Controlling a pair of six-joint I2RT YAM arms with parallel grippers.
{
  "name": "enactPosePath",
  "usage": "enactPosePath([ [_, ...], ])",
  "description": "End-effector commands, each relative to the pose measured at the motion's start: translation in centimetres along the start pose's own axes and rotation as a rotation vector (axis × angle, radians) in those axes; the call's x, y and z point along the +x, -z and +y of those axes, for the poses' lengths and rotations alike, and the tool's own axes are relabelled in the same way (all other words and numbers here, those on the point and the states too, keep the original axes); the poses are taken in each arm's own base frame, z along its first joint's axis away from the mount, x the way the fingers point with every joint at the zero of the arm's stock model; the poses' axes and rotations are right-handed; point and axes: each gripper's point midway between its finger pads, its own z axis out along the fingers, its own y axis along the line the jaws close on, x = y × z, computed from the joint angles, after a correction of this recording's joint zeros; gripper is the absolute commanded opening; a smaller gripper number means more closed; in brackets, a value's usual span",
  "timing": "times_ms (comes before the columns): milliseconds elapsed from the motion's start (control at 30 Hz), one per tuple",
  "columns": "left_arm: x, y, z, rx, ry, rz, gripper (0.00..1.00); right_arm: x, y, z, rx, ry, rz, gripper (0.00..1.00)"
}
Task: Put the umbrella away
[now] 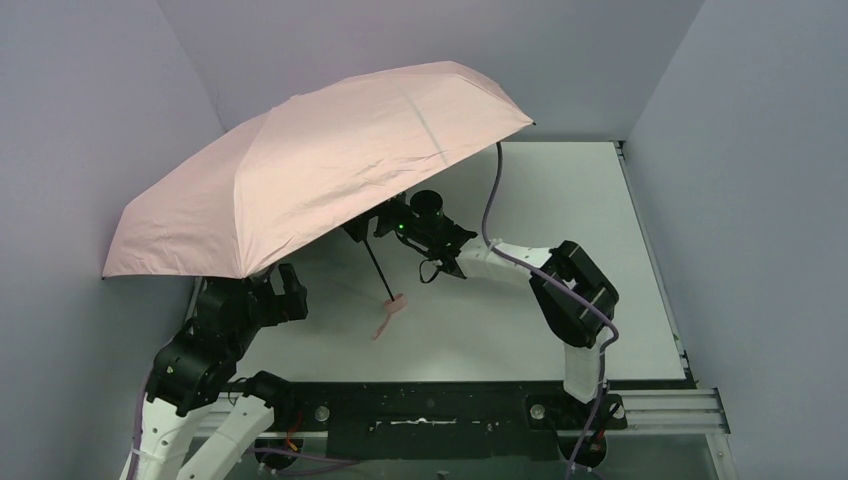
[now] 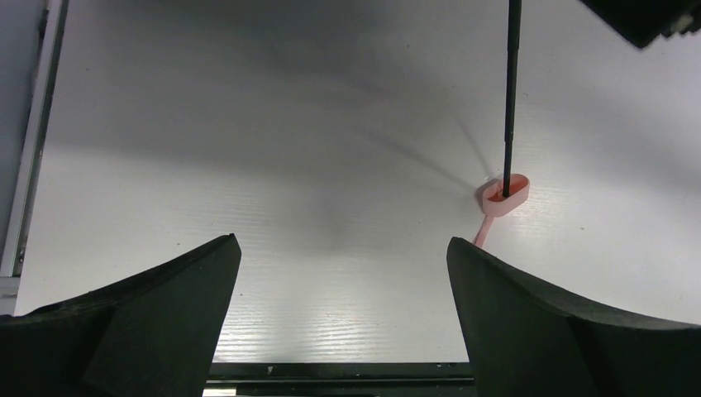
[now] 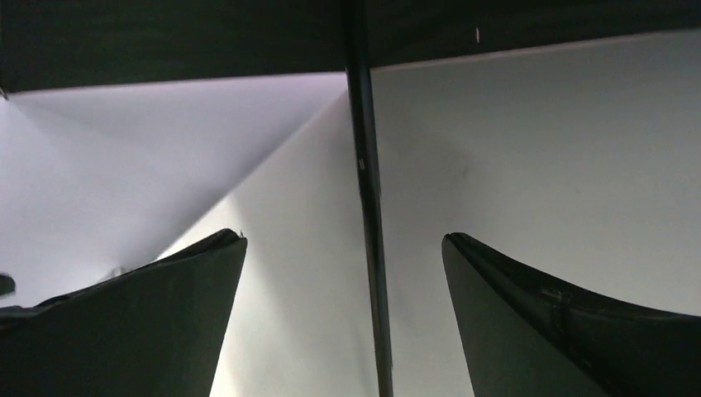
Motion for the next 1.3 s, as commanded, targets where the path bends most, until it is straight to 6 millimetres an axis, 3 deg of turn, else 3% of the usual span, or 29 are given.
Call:
enactPosePath([
  [0, -0.9, 0.4, 0.1, -0.002, 0.013, -0.048, 0.95, -6.6, -2.5, 3.0, -0.102, 0.017, -0.177, 0.93],
  [67, -0.9, 0.3, 0.0, 0.001, 0.012, -0.049, 0.95, -7.8, -3.8, 3.4, -0.109, 0.021, -0.189, 0.92],
  [233, -0.9, 0.4, -0.2, 0.01, 0.008, -0.047, 0.95, -8.4, -6.4, 3.2, -0.102, 0.016, -0.176, 0.88],
  [467, -1.0, 0.6, -0.2, 0.017, 0.01, -0.057, 0.95, -8.6, -9.2, 3.4, -0.128, 0.0, -0.147, 0.69],
  [667, -1.0, 0.8, -0.1, 0.018, 0.012, -0.067, 0.95, -9.3, -10.3, 3.9, -0.146, 0.021, -0.142, 0.51],
  [800, -1.0, 0.8, -0.2, 0.021, 0.013, -0.068, 0.95, -10.5, -10.3, 4.2, -0.146, 0.039, -0.151, 0.34],
  [900, -0.9, 0.8, -0.2, 0.022, 0.011, -0.066, 0.95, -11.3, -9.9, 4.5, -0.153, 0.038, -0.161, 0.12],
  [1067, -0.9, 0.7, -0.3, 0.025, 0.021, -0.067, 0.95, -13.3, -8.5, 5.5, -0.158, 0.042, -0.197, 0.03],
  [1267, -1.4, 0.8, -2.5, 0.128, 0.046, -0.064, 0.97, -16.9, -5.7, 7.0, -0.151, -0.007, -0.294, 0.0],
])
